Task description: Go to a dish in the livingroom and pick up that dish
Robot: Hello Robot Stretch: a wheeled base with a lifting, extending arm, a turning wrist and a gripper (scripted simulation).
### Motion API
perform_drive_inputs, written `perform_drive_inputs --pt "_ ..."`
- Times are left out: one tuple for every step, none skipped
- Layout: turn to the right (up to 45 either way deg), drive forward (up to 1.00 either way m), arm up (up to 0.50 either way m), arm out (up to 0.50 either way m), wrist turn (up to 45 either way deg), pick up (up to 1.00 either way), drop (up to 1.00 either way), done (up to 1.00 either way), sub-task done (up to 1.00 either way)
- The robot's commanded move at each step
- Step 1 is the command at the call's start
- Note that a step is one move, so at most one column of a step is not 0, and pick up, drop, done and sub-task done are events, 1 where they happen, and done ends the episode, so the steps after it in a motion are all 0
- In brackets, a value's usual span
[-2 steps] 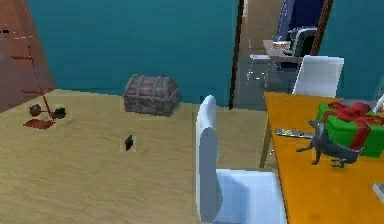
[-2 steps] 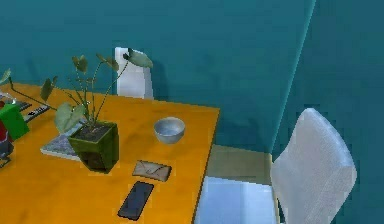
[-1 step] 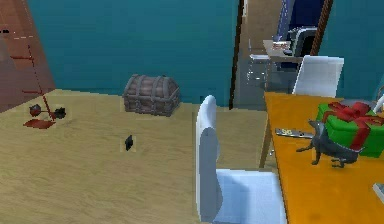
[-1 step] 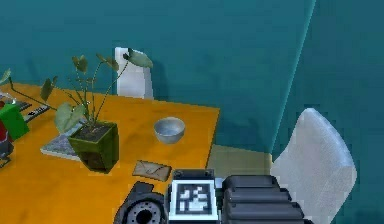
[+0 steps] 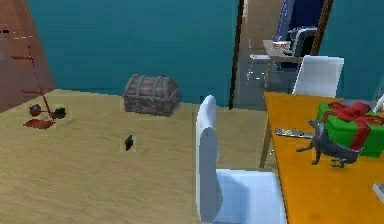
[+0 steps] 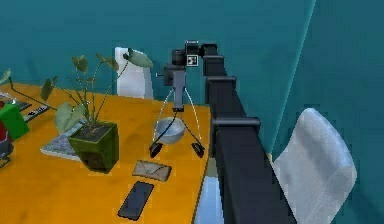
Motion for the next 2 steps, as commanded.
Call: perform_drive_inputs --pt "0.0 0.0 0.0 0.0 45.0 0.0 0.0 0.0 0.0" --pt "0.0 0.0 0.0 0.0 45.0 0.0 0.0 0.0 0.0"
